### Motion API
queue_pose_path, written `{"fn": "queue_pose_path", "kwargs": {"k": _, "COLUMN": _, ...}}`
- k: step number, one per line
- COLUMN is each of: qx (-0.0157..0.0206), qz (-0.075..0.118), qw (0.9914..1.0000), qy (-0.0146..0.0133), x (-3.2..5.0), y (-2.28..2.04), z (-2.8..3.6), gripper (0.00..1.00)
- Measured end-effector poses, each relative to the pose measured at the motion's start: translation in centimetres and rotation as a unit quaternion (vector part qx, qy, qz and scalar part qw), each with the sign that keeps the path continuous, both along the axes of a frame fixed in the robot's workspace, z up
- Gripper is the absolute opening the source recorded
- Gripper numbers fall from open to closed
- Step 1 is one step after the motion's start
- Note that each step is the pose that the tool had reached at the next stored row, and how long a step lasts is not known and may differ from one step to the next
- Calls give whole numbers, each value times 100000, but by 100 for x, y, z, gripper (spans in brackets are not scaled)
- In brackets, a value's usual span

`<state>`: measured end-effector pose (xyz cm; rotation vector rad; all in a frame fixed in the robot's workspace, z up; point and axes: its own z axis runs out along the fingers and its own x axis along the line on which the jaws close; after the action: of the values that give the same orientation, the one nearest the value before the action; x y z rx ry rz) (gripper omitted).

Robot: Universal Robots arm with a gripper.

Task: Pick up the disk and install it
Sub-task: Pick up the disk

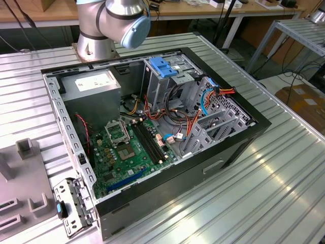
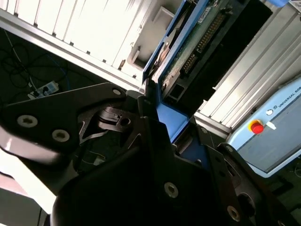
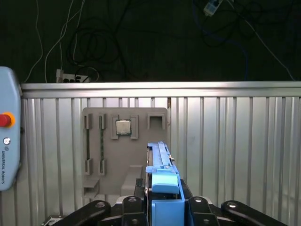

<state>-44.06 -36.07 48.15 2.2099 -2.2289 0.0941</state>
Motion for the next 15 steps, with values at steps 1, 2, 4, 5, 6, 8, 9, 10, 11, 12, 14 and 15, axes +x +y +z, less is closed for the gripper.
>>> {"fn": "queue_pose_path", "kwargs": {"k": 1, "qx": 1, "qz": 3, "qw": 100000, "qy": -4, "x": 35, "y": 0, "z": 1, "gripper": 37}}
{"fn": "queue_pose_path", "kwargs": {"k": 2, "qx": 2, "qz": 3, "qw": 100000, "qy": -8, "x": 74, "y": 0, "z": 3, "gripper": 37}}
{"fn": "queue_pose_path", "kwargs": {"k": 4, "qx": 0, "qz": 1, "qw": 100000, "qy": -7, "x": 154, "y": -1, "z": 7, "gripper": 37}}
{"fn": "queue_pose_path", "kwargs": {"k": 5, "qx": 0, "qz": 6, "qw": 100000, "qy": -6, "x": 198, "y": -1, "z": 11, "gripper": 37}}
{"fn": "queue_pose_path", "kwargs": {"k": 6, "qx": 3, "qz": 3, "qw": 100000, "qy": -9, "x": 229, "y": -1, "z": 15, "gripper": 37}}
{"fn": "queue_pose_path", "kwargs": {"k": 8, "qx": 2, "qz": 2, "qw": 100000, "qy": -8, "x": 287, "y": -1, "z": 34, "gripper": 37}}
{"fn": "queue_pose_path", "kwargs": {"k": 9, "qx": -7, "qz": 4, "qw": 100000, "qy": 8, "x": 311, "y": -1, "z": 77, "gripper": 37}}
{"fn": "queue_pose_path", "kwargs": {"k": 10, "qx": -1, "qz": 2, "qw": 100000, "qy": -5, "x": 322, "y": -1, "z": 123, "gripper": 37}}
{"fn": "queue_pose_path", "kwargs": {"k": 11, "qx": 0, "qz": 4, "qw": 100000, "qy": -7, "x": 330, "y": 0, "z": 152, "gripper": 37}}
{"fn": "queue_pose_path", "kwargs": {"k": 12, "qx": -3, "qz": 0, "qw": 100000, "qy": -5, "x": 337, "y": -1, "z": 171, "gripper": 37}}
{"fn": "queue_pose_path", "kwargs": {"k": 14, "qx": 3, "qz": 2, "qw": 100000, "qy": -13, "x": 358, "y": -1, "z": 178, "gripper": 37}}
{"fn": "queue_pose_path", "kwargs": {"k": 15, "qx": 0, "qz": 3, "qw": 100000, "qy": -16, "x": 369, "y": -1, "z": 179, "gripper": 37}}
